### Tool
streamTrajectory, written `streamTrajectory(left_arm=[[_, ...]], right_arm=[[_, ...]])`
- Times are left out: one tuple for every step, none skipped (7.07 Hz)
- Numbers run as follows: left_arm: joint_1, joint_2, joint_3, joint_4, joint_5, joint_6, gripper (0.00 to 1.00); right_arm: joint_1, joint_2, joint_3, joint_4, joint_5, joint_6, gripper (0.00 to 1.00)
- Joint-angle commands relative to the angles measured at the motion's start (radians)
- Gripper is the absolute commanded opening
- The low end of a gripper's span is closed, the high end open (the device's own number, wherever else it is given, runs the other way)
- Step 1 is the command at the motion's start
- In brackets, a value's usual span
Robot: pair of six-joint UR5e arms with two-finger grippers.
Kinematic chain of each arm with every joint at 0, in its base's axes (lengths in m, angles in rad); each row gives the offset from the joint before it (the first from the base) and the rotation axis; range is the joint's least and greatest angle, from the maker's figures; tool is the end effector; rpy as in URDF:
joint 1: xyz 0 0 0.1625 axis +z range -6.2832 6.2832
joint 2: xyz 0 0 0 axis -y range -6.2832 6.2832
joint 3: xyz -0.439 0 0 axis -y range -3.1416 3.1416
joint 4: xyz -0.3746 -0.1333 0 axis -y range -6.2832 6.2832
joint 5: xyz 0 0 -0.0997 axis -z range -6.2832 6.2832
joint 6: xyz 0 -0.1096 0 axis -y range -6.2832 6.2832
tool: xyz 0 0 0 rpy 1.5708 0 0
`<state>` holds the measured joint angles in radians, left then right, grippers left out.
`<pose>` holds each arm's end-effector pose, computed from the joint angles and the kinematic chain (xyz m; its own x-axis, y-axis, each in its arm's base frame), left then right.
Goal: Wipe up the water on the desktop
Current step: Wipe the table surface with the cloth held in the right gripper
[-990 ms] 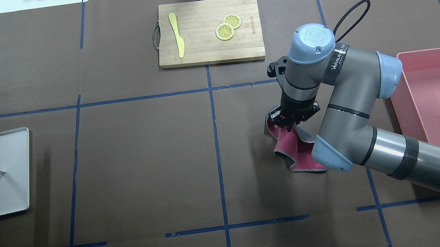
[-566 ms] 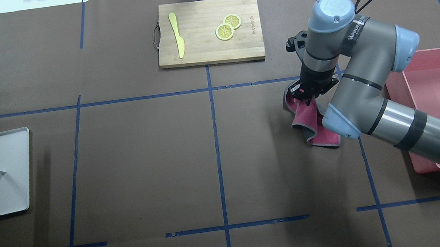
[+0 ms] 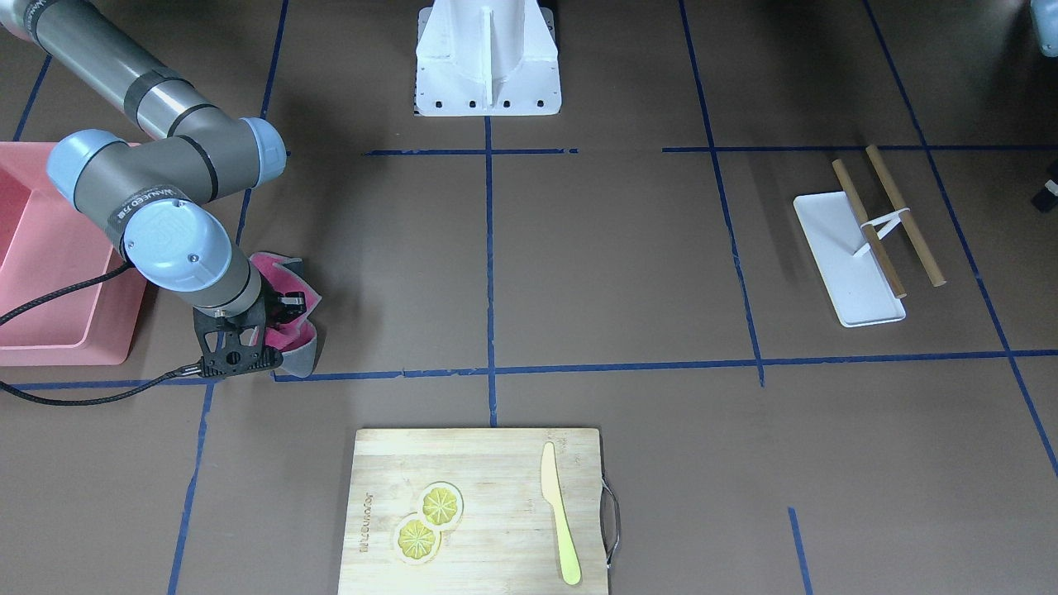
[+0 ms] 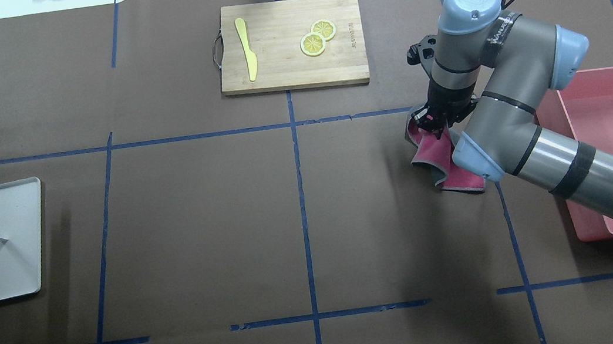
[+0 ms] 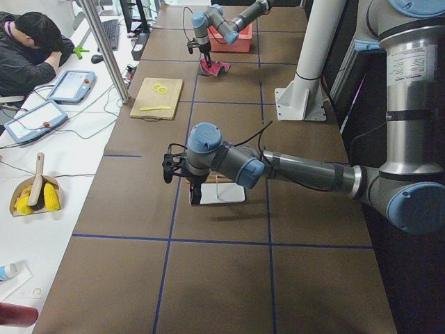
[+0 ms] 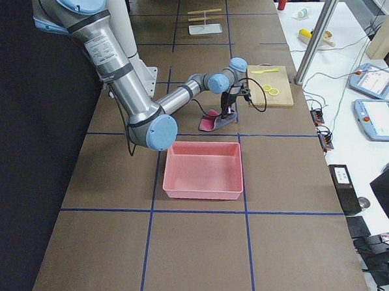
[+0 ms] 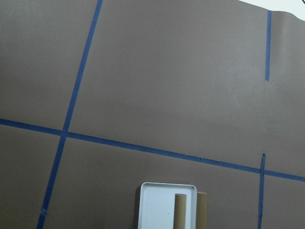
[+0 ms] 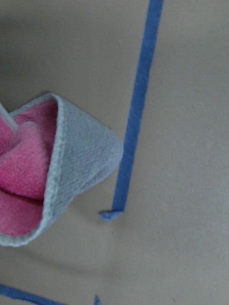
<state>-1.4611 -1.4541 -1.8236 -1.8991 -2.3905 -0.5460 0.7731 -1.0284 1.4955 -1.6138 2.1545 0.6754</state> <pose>-0.0044 -0.4458 0.5699 0.5999 -0.1195 -0.7911 0.2500 0.9673 0.0434 -0.4427 -0.5337 0.4121 0.7360 -0.1918 0.6493 0.2463 0.9692 0.0071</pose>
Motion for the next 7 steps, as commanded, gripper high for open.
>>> streamTrajectory(left_arm=[[-0.027,0.003,0.049,0.000,0.001,0.087,1.00],[-0.030,0.001,0.050,0.000,0.001,0.090,1.00],[-0.030,0.001,0.050,0.000,0.001,0.092,1.00],[-0.030,0.003,0.050,0.000,0.001,0.092,1.00],[-0.030,0.003,0.050,0.000,0.001,0.090,1.00],[-0.030,0.003,0.050,0.000,0.001,0.092,1.00],[-0.031,0.003,0.050,0.000,0.001,0.092,1.00]], right_arm=[[-0.076,-0.005,0.061,0.000,0.031,0.074,0.01],[-0.128,-0.006,0.096,0.000,0.031,0.143,0.02],[-0.179,-0.006,0.150,0.000,0.031,0.209,0.02],[-0.228,-0.004,0.170,0.017,0.030,0.278,0.02],[-0.288,-0.010,0.170,0.102,0.027,0.352,0.02],[-0.310,-0.010,0.175,0.145,0.024,0.404,0.02],[-0.313,-0.004,0.178,0.147,0.024,0.408,0.02]])
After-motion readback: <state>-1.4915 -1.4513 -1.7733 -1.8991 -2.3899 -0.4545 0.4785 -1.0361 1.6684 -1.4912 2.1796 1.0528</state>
